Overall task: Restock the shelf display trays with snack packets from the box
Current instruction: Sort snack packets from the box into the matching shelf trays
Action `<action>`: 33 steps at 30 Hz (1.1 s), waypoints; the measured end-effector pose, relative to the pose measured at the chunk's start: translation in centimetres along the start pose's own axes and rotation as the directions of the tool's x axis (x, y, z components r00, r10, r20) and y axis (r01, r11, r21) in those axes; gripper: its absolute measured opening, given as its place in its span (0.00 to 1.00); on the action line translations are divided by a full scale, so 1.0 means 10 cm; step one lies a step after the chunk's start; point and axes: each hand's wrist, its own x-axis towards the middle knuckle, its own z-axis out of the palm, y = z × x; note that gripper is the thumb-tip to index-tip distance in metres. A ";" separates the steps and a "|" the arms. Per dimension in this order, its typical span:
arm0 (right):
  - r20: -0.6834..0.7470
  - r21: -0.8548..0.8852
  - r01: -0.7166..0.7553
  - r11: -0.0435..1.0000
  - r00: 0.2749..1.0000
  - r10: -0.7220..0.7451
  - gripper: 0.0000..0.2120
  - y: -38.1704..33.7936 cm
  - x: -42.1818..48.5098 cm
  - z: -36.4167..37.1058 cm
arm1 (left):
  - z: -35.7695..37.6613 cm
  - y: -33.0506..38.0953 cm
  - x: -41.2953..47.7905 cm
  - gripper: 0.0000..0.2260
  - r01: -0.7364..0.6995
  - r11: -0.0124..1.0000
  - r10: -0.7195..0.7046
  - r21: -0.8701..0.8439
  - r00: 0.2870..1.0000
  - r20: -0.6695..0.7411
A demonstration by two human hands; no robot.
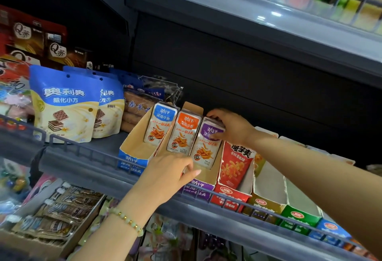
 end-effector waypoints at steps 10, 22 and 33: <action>0.001 0.347 -0.033 0.937 0.999 0.035 0.26 0.01 -1.13 -0.26 | -0.19 0.48 -0.71 0.32 0.073 0.996 -0.062 -0.054 0.982 0.176; 0.428 0.720 -0.378 0.582 0.902 0.056 0.14 -0.17 -3.19 1.13 | 0.38 0.78 -1.90 0.41 0.304 0.939 -0.186 -0.161 0.842 0.506; 0.688 0.561 -0.712 0.422 0.685 0.240 0.14 -0.42 -3.41 2.20 | 0.59 0.80 -2.01 0.26 0.229 0.956 -0.166 -0.186 0.939 0.301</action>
